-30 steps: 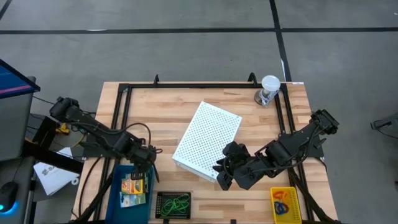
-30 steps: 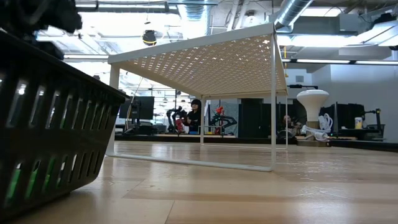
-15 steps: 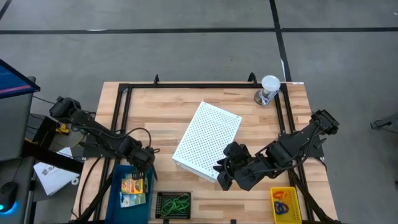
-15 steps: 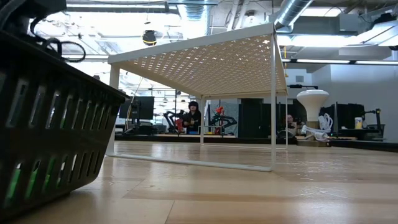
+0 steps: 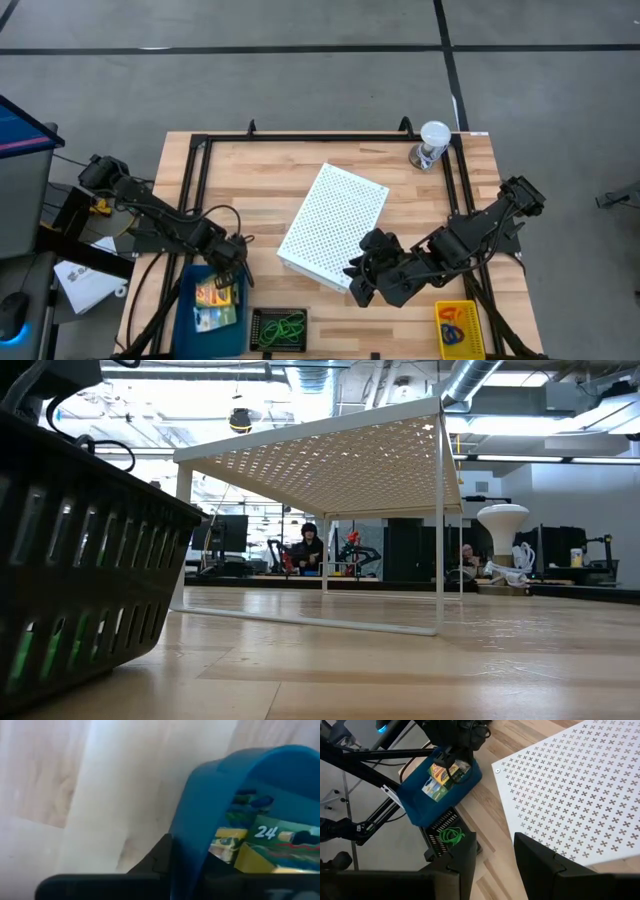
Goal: Pick & Place Office Desk Supplies
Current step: Put the blue bin on the shelf
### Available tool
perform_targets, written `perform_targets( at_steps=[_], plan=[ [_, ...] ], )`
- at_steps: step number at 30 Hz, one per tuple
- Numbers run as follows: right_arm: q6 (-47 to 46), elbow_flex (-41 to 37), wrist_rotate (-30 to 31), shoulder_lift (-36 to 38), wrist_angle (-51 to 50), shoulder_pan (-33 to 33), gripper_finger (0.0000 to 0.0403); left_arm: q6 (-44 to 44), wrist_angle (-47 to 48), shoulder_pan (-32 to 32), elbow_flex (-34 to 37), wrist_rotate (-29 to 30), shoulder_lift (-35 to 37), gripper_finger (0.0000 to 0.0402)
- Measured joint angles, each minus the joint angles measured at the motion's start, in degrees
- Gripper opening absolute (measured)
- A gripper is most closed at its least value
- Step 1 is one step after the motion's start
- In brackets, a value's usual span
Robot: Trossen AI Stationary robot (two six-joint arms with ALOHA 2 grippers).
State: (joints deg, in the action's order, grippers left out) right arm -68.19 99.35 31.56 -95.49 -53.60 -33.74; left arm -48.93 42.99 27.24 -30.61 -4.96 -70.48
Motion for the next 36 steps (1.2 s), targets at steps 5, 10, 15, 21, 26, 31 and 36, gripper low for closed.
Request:
perform_targets(
  at_steps=[5, 10, 15, 21, 26, 31, 36],
  plan=[
    [-0.31, 0.0, -0.01, 0.01, 0.02, 0.0, 0.013, -2.52, 1.15, -0.09, 0.01, 1.8, 0.34, 0.0004],
    [-0.39, 0.0, 0.01, -0.01, 0.04, 0.0, 0.013, -3.96, 4.43, -1.91, 0.25, 2.85, 3.14, 0.0001],
    [-0.41, 0.0, 0.01, 0.01, 0.09, 0.0, 0.013, -0.99, 9.95, -2.91, 0.52, 4.49, 6.62, 0.0001],
    [-0.41, -0.01, 0.01, 0.01, 0.09, 0.0, 0.013, 3.11, 12.03, -2.91, 0.31, 4.3, 8.3, 0.0],
    [-0.41, 0.0, 0.03, 0.0, 0.09, 0.1, 0.013, 4.14, 10.1, -2.86, 0.28, 2.98, 8.52, 0.0],
    [-0.39, 0.0, 0.03, 0.01, 0.07, 0.57, 0.013, 7.17, 10.37, -2.86, -0.61, 1.95, 8.52, 0.0],
    [-0.36, 0.0, 0.03, -0.01, 0.07, 0.92, 0.013, 10.36, 10.59, -2.84, -3.19, 1.02, 8.52, 0.0]
  ],
)
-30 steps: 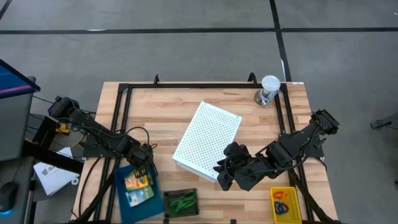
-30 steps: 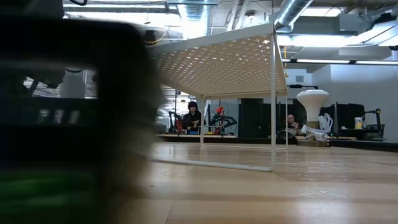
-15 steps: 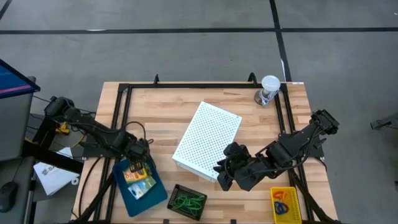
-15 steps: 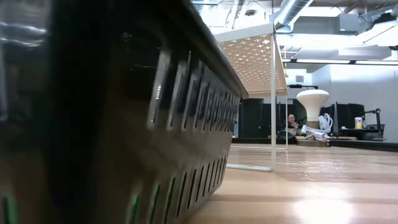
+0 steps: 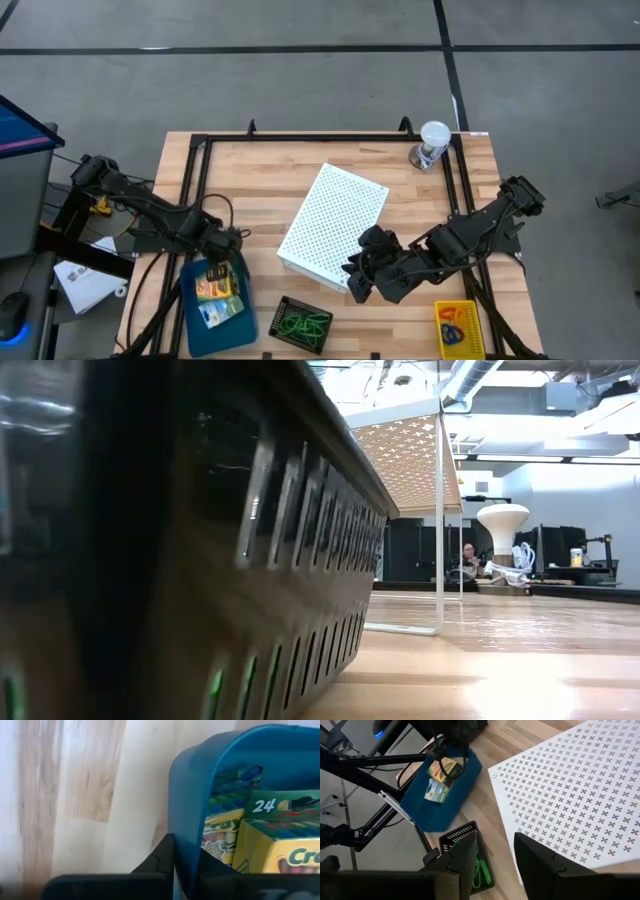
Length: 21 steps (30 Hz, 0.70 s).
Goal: Pick & Place Office Desk Supplies
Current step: Put the blue bin on the shelf
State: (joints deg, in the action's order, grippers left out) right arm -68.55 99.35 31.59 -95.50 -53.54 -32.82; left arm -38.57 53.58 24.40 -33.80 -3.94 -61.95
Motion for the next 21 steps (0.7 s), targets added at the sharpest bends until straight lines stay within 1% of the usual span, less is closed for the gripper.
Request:
perform_targets(
  at_steps=[6, 10, 21],
  plan=[
    [0.0, 0.0, 0.0, 0.01, 0.0, -0.04, 0.013, 2.47, 0.27, -1.78, -2.28, -3.06, 0.01, 0.0],
    [0.01, 0.0, 0.0, 0.0, 0.01, -0.04, 0.013, 5.53, 2.78, -3.64, -4.79, -4.01, 0.06, 0.0],
    [0.01, 0.0, 0.0, 0.0, 0.42, -0.04, 0.013, 13.56, 9.73, -10.26, -12.63, -10.55, 0.09, 0.0]
  ],
)
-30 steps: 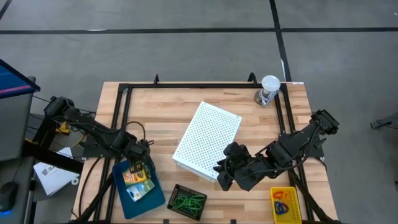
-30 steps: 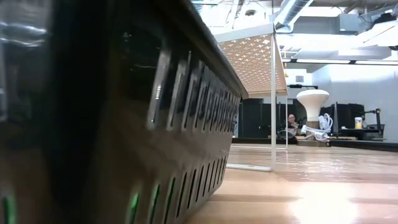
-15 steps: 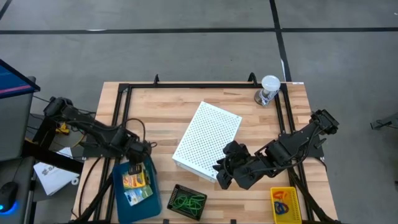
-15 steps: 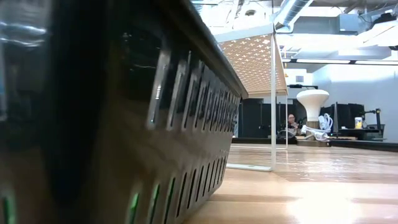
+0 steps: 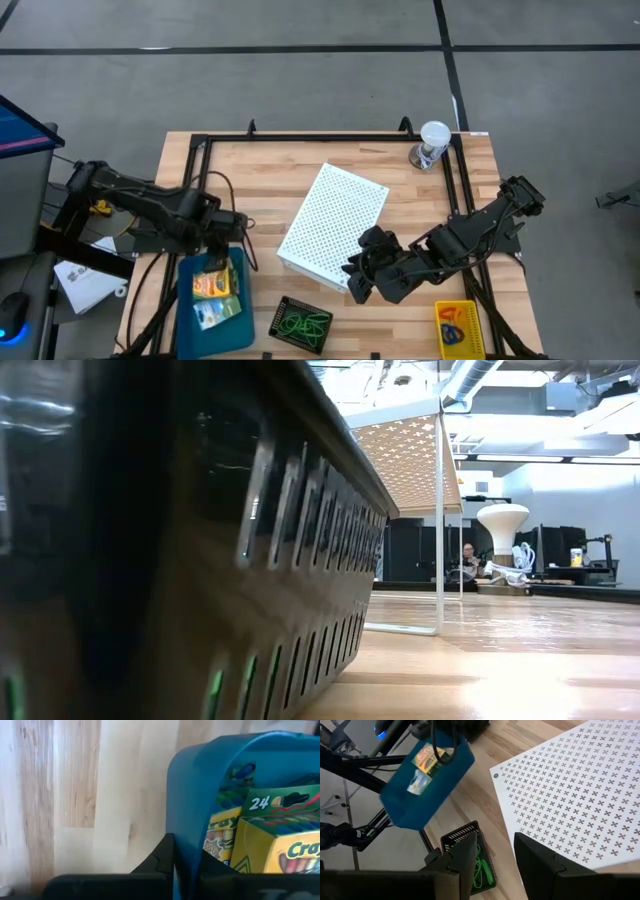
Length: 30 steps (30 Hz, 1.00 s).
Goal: Pick & Place Office Desk Supplies
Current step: Put the blue bin on the shelf
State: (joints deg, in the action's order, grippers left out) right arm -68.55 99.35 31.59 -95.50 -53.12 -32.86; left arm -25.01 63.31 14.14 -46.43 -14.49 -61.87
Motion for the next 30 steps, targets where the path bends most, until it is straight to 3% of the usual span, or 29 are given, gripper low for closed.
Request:
perform_targets(
  at_steps=[14, 23, 30],
  plan=[
    [0.1, 0.0, 0.0, 0.0, -0.26, -0.1, 0.013, 1.09, 14.62, -7.4, -20.56, -2.02, -7.04, 0.0],
    [-1.92, 0.0, 0.24, 0.0, -0.5, -2.99, 0.013, -1.77, 20.26, -16.37, -38.06, -0.04, -18.82, 0.0],
    [-8.08, 0.0, 4.56, 0.0, -2.81, -7.47, 0.013, -1.46, 20.98, -24.69, -50.95, 3.28, -29.61, 0.0]
  ],
)
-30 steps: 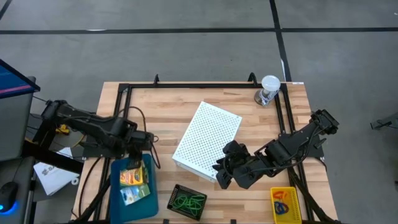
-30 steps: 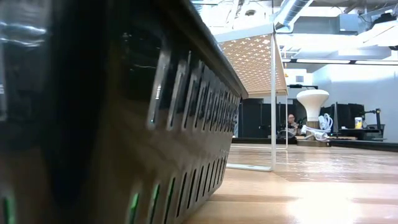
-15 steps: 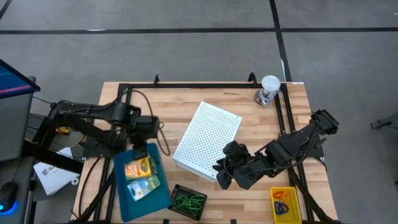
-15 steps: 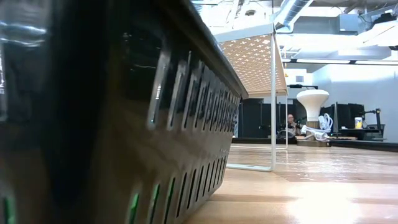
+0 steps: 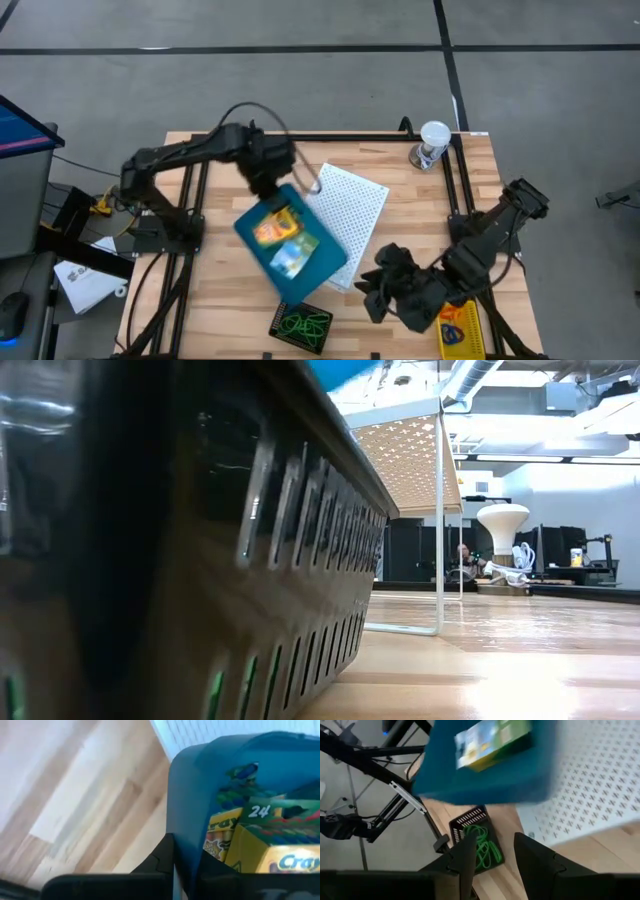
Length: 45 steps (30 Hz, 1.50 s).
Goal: Pick & Place Office Desk Supplies
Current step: Put the blue bin on the shelf
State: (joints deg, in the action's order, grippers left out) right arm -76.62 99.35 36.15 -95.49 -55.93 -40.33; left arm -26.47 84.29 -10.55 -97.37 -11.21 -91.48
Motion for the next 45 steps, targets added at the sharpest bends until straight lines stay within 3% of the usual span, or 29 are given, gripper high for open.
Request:
perform_targets(
  at_steps=[7, 15, 27, 39, 45],
  plan=[
    [-8.96, 0.0, 3.06, -0.01, -6.59, -4.08, 0.013, -0.83, 0.56, -7.52, -13.19, 1.28, -10.4, 0.0],
    [-11.93, 0.0, 4.27, -0.01, -10.66, -5.84, 0.013, -5.48, -0.59, -14.99, -23.09, -4.51, -19.29, 0.0],
    [-11.93, 0.0, 6.16, 0.03, -11.62, -5.62, 0.013, -9.52, -2.33, -19.3, -28.72, -13.13, -28.07, 0.0],
    [-10.7, 0.0, 6.42, 1.57, -12.86, -4.33, 0.013, -6.83, -1.77, -20.8, -28.9, -6.96, -29.49, 0.0],
    [-9.79, 0.0, 7.06, 2.57, -12.66, -3.74, 0.013, -6.92, -2.85, -20.6, -27.34, -6.78, -29.42, 0.0]
  ],
)
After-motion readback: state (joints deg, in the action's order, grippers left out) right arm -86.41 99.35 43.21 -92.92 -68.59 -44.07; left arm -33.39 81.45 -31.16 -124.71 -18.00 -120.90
